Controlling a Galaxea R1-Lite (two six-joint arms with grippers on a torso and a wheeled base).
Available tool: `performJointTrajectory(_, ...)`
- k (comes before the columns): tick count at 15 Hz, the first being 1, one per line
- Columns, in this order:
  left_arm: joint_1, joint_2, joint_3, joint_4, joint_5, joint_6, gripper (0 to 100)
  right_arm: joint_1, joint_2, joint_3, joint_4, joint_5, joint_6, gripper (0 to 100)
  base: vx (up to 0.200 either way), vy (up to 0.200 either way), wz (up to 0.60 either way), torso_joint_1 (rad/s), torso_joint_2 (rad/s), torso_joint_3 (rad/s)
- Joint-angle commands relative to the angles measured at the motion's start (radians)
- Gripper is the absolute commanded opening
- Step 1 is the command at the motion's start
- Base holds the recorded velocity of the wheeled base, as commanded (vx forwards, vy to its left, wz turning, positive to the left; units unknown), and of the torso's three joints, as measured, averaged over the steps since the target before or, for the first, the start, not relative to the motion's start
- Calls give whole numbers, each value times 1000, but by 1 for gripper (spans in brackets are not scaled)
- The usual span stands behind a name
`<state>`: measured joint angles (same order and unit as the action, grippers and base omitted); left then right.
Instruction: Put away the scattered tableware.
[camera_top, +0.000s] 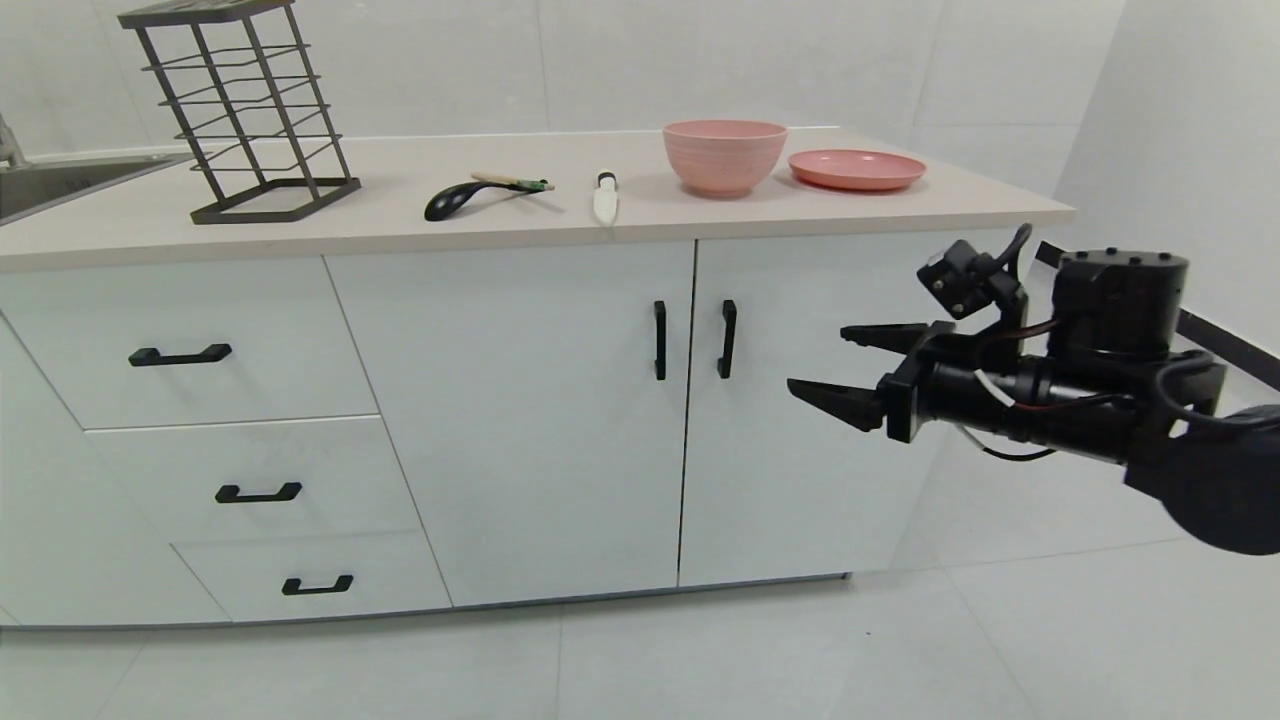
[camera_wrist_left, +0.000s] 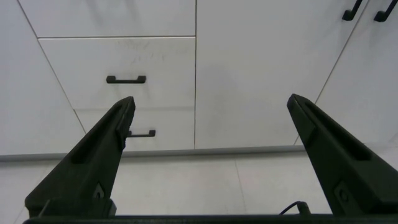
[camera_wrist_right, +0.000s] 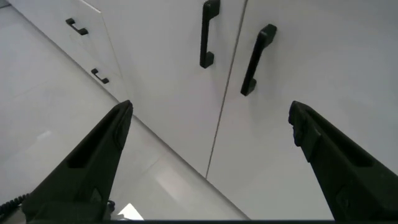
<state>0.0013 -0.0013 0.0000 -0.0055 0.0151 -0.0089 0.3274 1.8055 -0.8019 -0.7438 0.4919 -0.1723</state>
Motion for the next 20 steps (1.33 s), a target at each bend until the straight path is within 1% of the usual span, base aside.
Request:
performJointTrajectory(1,0,1,0,-1,0,0,100,8,150,-22,-68,36,-15,100,0,0,0,0,0,0)
performJointTrajectory(2,0,1,0,-1,0,0,100,12,159,-26,-75,43,-15,100,0,0,0,0,0,0)
performJointTrajectory(3,-1,1,0,-1,-1,6,100,21,206,-59,-111,62,-16,100,0,0,0,0,0,0)
performJointTrajectory(4,-1,1,0,-1,-3,6,100,21,207,-62,-111,62,-16,100,0,0,0,0,0,0)
performJointTrajectory(5,-1,1,0,-2,-17,1,100,28,232,-83,-149,62,-16,100,0,0,0,0,0,0)
performJointTrajectory(6,-1,1,0,-2,-18,3,100,30,230,-74,-160,62,-16,100,0,0,0,0,0,0)
performJointTrajectory(7,-1,1,0,1,-37,20,100,25,225,-68,-163,59,-18,100,0,0,0,0,0,0)
performJointTrajectory(8,-1,1,0,-1,-93,35,100,15,224,-68,-163,53,-18,100,0,0,0,0,0,0)
performJointTrajectory(10,0,1,0,-22,-104,47,100,8,207,-57,-164,53,-18,100,0,0,0,0,0,0)
performJointTrajectory(11,0,1,-49,-125,-107,23,100,8,187,-31,-164,53,-18,100,0,0,0,0,0,0)
performJointTrajectory(12,16,66,-144,-238,-113,-14,100,7,169,-10,-164,53,-18,100,0,0,0,0,0,0)
performJointTrajectory(13,20,126,-195,-251,-113,-16,100,10,156,-2,-166,53,-18,100,0,0,0,0,0,0)
performJointTrajectory(14,16,152,-198,-246,-116,-6,100,12,150,-2,-166,51,-19,100,0,0,0,0,0,0)
performJointTrajectory(15,8,218,-179,-252,-118,20,100,15,136,13,-187,53,-19,100,0,0,0,0,0,0)
performJointTrajectory(16,6,247,-176,-258,-118,30,100,16,127,36,-215,53,-18,100,0,0,0,0,0,0)
performJointTrajectory(17,6,322,-189,-291,-122,33,100,19,89,92,-249,53,-18,100,0,0,0,0,0,0)
performJointTrajectory(18,6,322,-189,-291,-122,33,100,19,89,92,-249,53,-18,100,0,0,0,0,0,0)
performJointTrajectory(19,8,405,-218,-355,-133,33,100,19,40,130,-249,53,-18,100,0,0,0,0,0,0)
performJointTrajectory(20,8,543,-272,-464,-145,33,100,15,-20,162,-249,53,-18,100,0,0,0,0,0,0)
